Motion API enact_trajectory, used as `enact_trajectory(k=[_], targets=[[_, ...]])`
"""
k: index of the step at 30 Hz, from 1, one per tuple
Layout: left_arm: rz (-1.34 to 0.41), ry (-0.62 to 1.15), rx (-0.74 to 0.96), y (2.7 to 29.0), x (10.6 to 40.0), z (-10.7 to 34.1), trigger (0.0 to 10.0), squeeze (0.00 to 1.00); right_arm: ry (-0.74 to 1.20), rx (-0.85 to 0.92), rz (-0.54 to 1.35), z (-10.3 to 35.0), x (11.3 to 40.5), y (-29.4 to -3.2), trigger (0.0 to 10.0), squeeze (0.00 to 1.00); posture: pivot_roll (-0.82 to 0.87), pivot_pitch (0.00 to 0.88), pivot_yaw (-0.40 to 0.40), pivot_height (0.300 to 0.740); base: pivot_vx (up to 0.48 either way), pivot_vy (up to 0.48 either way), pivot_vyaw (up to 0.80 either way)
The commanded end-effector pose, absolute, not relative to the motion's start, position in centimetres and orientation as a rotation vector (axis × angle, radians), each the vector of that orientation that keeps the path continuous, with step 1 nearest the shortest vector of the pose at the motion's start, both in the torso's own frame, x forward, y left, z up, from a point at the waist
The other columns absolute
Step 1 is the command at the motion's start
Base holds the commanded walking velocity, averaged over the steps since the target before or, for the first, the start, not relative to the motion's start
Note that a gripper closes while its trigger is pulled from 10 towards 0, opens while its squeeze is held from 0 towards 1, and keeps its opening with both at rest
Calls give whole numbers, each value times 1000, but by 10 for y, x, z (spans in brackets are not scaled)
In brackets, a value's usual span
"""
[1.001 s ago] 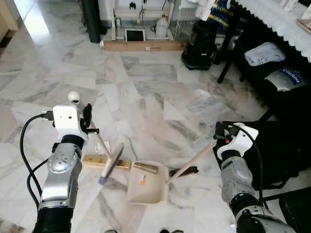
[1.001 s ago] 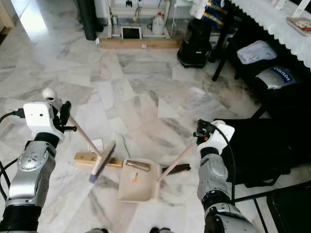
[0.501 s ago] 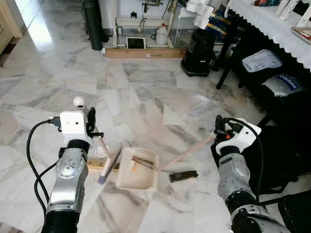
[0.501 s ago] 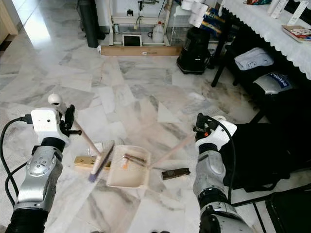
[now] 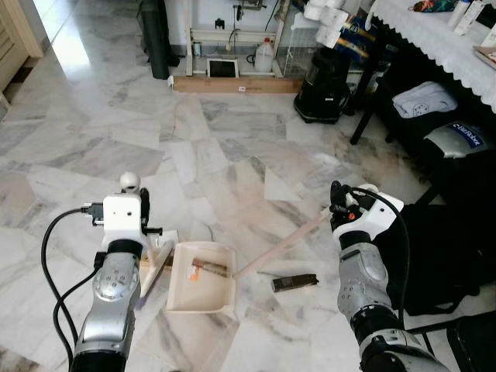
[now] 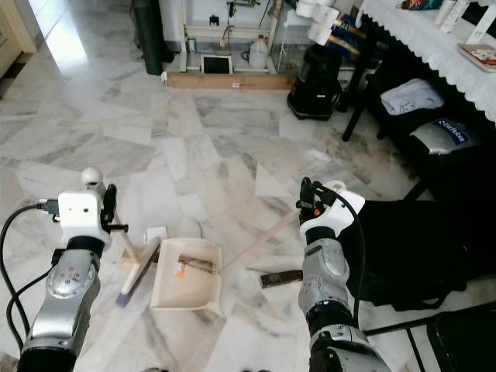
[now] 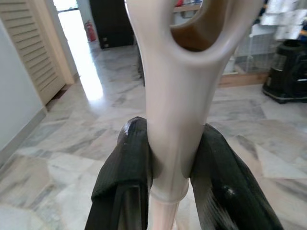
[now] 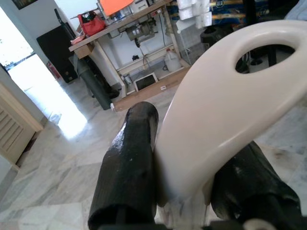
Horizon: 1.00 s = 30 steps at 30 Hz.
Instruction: Sweep floor
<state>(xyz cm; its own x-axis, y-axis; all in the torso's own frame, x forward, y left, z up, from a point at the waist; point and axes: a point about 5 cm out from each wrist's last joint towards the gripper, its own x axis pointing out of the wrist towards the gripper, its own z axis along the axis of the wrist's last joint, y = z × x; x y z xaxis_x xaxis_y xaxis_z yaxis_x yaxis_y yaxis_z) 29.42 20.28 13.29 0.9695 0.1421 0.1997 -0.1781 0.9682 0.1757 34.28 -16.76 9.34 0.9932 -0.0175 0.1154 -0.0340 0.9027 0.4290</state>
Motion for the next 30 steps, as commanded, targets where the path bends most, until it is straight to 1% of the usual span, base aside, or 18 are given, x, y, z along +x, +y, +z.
enact_trajectory(k=[1,7,10,12,14,18,22,27,30], targets=[[163,-247,225,201,292,142,10000,0,-167,451,9,103,344,-171,10000,0,137,108,-113,740,0,0,0],[174,-241,231,202,288,137,10000,0,-168,426,10,103,342,-171,10000,0,132,106,-116,740,0,0,0],[182,-248,223,199,289,138,10000,0,-166,408,13,102,340,-173,10000,0,134,78,-121,740,0,0,0],[182,-251,221,198,290,138,10000,0,-167,400,18,103,340,-173,10000,0,134,78,-121,740,0,0,0],[180,-256,214,194,293,138,10000,0,-175,392,15,107,342,-178,10000,0,134,44,-127,740,0,0,0],[181,-260,209,192,297,137,10000,0,-188,378,15,113,346,-180,10000,0,138,12,-133,740,0,0,0],[171,-283,239,194,301,143,10000,0,-209,382,15,122,353,-178,10000,0,156,0,-127,740,0,0,606],[179,-283,245,198,301,143,10000,0,-205,395,15,122,354,-173,10000,0,163,0,-132,740,0,0,625],[199,-274,256,205,298,140,10000,0,-185,413,32,117,353,-163,10000,0,172,0,-126,740,0,0,800]])
